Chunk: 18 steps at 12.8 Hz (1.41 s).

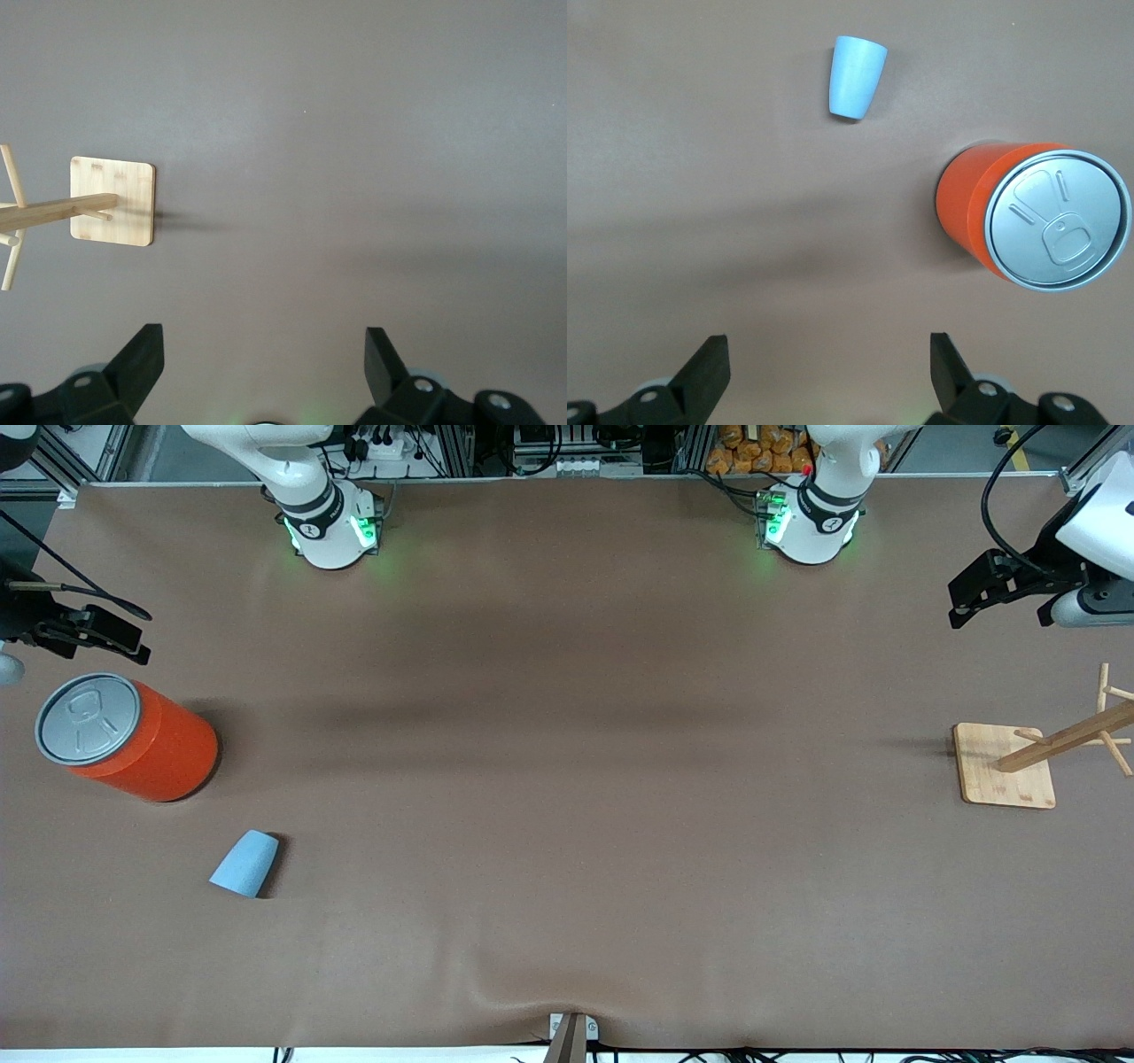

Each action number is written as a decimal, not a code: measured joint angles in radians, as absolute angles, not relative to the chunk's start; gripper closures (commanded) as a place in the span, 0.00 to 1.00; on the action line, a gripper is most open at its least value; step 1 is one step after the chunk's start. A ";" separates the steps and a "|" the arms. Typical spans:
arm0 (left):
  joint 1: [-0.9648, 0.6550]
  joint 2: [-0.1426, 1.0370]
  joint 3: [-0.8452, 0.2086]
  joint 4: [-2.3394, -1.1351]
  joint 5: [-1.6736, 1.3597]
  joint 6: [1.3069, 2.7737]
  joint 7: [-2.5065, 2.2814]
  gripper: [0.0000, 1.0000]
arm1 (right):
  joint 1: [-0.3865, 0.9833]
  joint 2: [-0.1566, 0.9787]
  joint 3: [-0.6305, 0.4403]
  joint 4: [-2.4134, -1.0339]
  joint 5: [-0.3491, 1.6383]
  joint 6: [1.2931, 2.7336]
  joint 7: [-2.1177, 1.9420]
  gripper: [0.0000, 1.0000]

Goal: Flip cup
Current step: 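Reach the right gripper down to the light blue cup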

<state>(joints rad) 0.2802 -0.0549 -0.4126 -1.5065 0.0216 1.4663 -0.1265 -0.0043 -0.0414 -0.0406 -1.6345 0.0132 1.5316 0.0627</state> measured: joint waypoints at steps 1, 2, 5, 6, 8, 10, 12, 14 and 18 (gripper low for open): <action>0.280 -0.055 -0.413 -1.507 0.022 1.466 -0.126 0.00 | -0.004 -0.041 -0.041 -1.635 0.013 1.532 0.063 0.00; 0.280 -0.055 -0.413 -1.507 0.022 1.466 -0.126 0.00 | -0.004 -0.041 -0.041 -1.635 0.013 1.532 0.063 0.00; 0.280 -0.055 -0.412 -1.507 0.022 1.466 -0.126 0.00 | -0.004 -0.040 -0.041 -1.636 0.013 1.532 0.063 0.00; 0.281 -0.055 -0.412 -1.507 0.022 1.466 -0.126 0.00 | -0.004 -0.039 -0.041 -1.636 0.013 1.532 0.063 0.00; 0.281 -0.055 -0.412 -1.507 0.023 1.466 -0.126 0.00 | -0.005 -0.030 -0.041 -1.640 0.013 1.532 0.063 0.00; 0.281 -0.054 -0.412 -1.507 0.023 1.464 -0.126 0.00 | -0.012 -0.005 -0.043 -1.645 0.013 1.541 0.063 0.00; 0.281 -0.052 -0.412 -1.509 0.023 1.452 -0.126 0.00 | -0.019 0.044 -0.046 -1.648 0.013 1.574 0.063 0.00; 0.282 -0.052 -0.412 -1.510 0.023 1.448 -0.126 0.00 | -0.020 0.107 -0.046 -1.650 0.013 1.632 0.063 0.00; 0.300 -0.051 -0.411 -1.519 0.018 1.447 -0.126 0.00 | -0.034 0.224 -0.047 -1.661 0.014 1.762 0.063 0.00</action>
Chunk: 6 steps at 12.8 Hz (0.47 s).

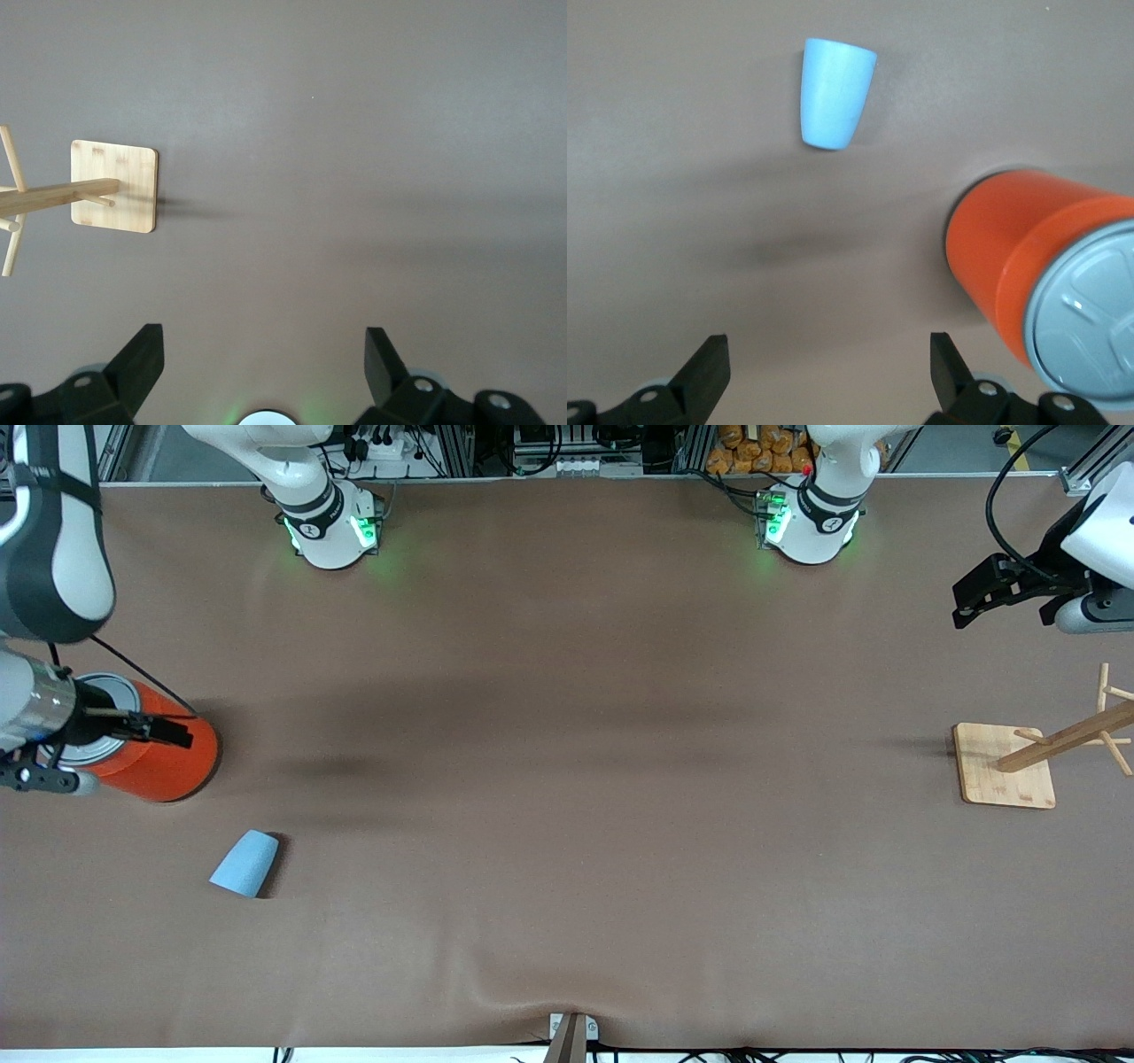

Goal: Flip cup
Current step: 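Reach the right gripper down to the light blue cup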

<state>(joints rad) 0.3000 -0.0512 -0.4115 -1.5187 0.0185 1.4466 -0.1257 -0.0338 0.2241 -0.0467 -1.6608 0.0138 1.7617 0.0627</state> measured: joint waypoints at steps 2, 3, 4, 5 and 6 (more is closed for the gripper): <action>0.303 -0.051 -0.411 -1.521 0.018 1.447 -0.126 0.00 | -0.034 0.251 -0.045 -1.695 0.014 1.845 0.064 0.00; 0.304 -0.051 -0.412 -1.521 0.018 1.447 -0.126 0.00 | -0.034 0.261 -0.045 -1.715 0.014 1.887 0.064 0.00; 0.304 -0.051 -0.412 -1.522 0.018 1.447 -0.126 0.00 | -0.033 0.273 -0.044 -1.733 0.014 1.926 0.065 0.00; 0.306 -0.051 -0.412 -1.523 0.018 1.447 -0.126 0.00 | -0.033 0.289 -0.043 -1.746 0.015 1.966 0.065 0.00; 0.308 -0.051 -0.412 -1.524 0.018 1.447 -0.126 0.00 | -0.033 0.311 -0.042 -1.754 0.015 2.004 0.066 0.00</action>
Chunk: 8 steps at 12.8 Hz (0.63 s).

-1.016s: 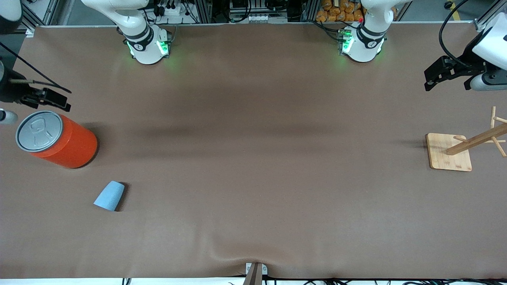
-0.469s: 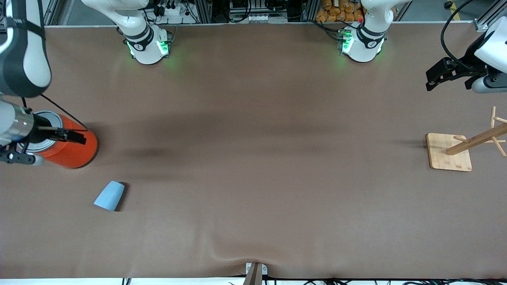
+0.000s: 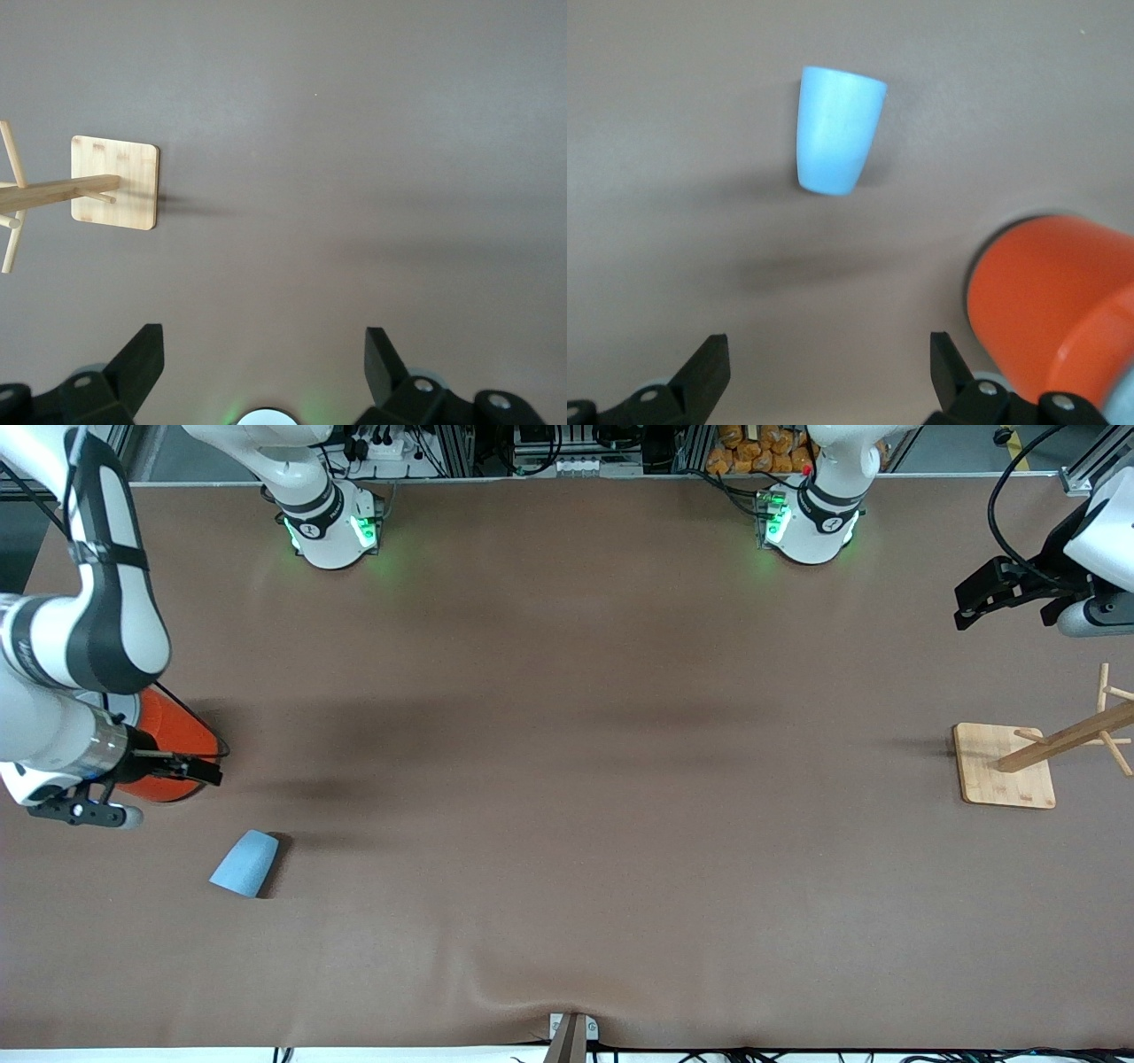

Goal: Flip cup
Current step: 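Reach the right gripper down to the light blue cup, then close the right gripper around the light blue cup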

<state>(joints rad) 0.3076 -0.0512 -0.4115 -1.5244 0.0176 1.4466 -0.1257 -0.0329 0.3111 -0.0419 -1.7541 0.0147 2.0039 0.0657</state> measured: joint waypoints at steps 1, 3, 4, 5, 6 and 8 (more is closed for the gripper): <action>0.309 -0.051 -0.412 -1.526 0.018 1.447 -0.126 0.00 | -0.033 0.340 -0.040 -1.758 0.015 2.045 0.066 0.00; 0.310 -0.051 -0.412 -1.530 0.018 1.446 -0.126 0.00 | -0.032 0.407 -0.036 -1.764 0.015 2.133 0.067 0.00; 0.311 -0.051 -0.412 -1.532 0.018 1.446 -0.126 0.00 | -0.031 0.438 -0.035 -1.764 0.015 2.164 0.068 0.00; 0.311 -0.051 -0.412 -1.533 0.018 1.446 -0.126 0.00 | -0.031 0.460 -0.035 -1.764 0.018 2.184 0.069 0.00; 0.311 -0.051 -0.412 -1.534 0.018 1.445 -0.126 0.00 | -0.031 0.475 -0.035 -1.764 0.024 2.203 0.070 0.00; 0.311 -0.051 -0.412 -1.535 0.018 1.445 -0.126 0.00 | -0.031 0.497 -0.035 -1.762 0.035 2.270 0.070 0.00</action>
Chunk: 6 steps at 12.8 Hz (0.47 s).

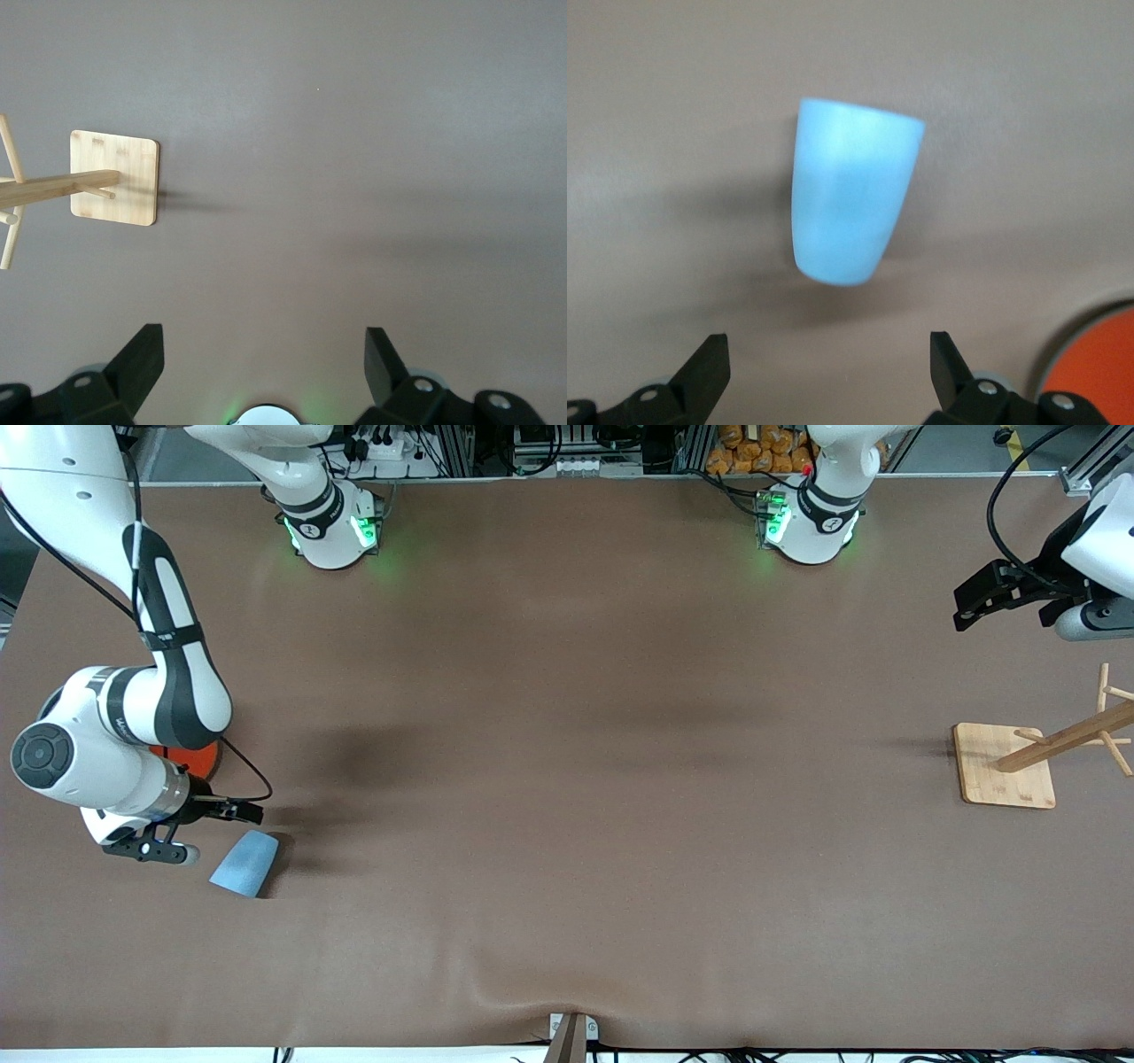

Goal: Flip cup
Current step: 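Close the right gripper around the light blue cup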

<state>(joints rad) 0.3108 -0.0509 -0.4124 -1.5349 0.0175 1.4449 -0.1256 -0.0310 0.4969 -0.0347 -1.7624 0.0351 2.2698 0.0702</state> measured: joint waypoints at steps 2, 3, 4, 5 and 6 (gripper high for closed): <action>0.311 -0.051 -0.413 -1.536 0.018 1.445 -0.126 0.00 | -0.031 0.536 -0.035 -1.760 0.037 2.363 0.071 0.00; 0.311 -0.051 -0.413 -1.536 0.015 1.445 -0.126 0.00 | -0.031 0.562 -0.035 -1.757 0.037 2.405 0.072 0.00; 0.311 -0.051 -0.413 -1.536 0.008 1.445 -0.126 0.00 | -0.033 0.589 -0.036 -1.750 0.037 2.441 0.072 0.00; 0.311 -0.051 -0.413 -1.536 0.003 1.445 -0.126 0.00 | -0.034 0.616 -0.037 -1.740 0.038 2.473 0.073 0.00; 0.311 -0.051 -0.413 -1.536 0.001 1.445 -0.126 0.00 | -0.036 0.642 -0.037 -1.730 0.038 2.508 0.073 0.00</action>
